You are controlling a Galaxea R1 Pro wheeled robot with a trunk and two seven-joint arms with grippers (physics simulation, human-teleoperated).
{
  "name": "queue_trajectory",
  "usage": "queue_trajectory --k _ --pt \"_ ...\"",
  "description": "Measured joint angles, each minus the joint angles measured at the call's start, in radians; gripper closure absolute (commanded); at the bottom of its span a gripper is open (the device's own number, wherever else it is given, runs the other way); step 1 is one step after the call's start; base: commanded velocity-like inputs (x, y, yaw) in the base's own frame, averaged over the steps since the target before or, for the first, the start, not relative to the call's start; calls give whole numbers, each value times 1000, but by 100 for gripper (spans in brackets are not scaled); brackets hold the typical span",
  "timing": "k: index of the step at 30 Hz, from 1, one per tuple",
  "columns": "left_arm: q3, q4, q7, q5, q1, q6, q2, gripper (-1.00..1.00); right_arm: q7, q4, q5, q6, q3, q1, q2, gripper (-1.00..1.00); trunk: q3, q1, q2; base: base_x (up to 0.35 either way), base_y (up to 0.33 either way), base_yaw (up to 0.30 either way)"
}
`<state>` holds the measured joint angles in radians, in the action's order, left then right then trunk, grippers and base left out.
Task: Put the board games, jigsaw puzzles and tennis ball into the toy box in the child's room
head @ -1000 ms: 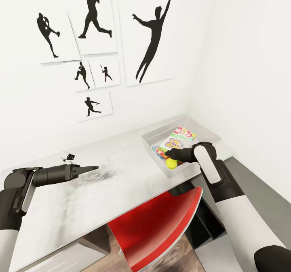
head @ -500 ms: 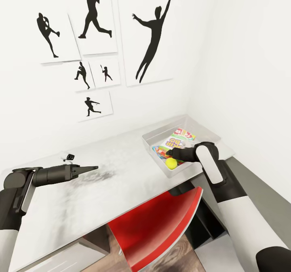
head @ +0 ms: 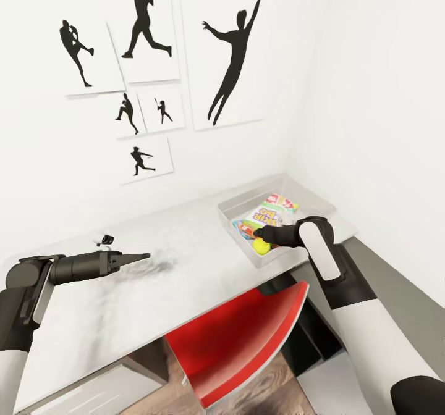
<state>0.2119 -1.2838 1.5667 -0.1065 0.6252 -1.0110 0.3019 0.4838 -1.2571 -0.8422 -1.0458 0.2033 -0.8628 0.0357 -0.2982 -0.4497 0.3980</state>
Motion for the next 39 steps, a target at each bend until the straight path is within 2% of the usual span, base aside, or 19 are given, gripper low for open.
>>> queue_trajectory --k 10,13,19,27,31,34,35,39 --pt "0 0 0 0 0 0 0 -100 0 -4 0 0 -1 -1 1 -100 0 0 0 -124 0 0" --pt "0 0 0 0 0 0 0 -100 1 -53 -1 0 0 5 4 -100 0 0 0 -27 0 0" --pt "0 0 0 0 0 0 0 -100 0 -210 -11 0 3 14 11 -100 0 0 0 -6 0 0" --pt "0 0 0 0 0 0 0 -100 0 -282 -14 0 -2 58 14 -100 0 0 0 -1 0 0" --pt "0 0 0 1 0 0 1 -100 -3 -316 -15 0 -21 130 14 -100 0 0 0 -75 0 0" --pt "1 0 0 1 0 0 1 -100 -11 -334 -15 0 -77 219 14 -100 0 0 0 -147 0 0" --pt "1 0 0 2 0 0 1 -100 -23 -337 -13 0 -106 259 13 -100 0 0 0 -89 0 0" --pt "1 0 0 0 0 0 2 -100 -107 -342 -13 13 -196 395 12 -100 0 0 0 -44 0 0"
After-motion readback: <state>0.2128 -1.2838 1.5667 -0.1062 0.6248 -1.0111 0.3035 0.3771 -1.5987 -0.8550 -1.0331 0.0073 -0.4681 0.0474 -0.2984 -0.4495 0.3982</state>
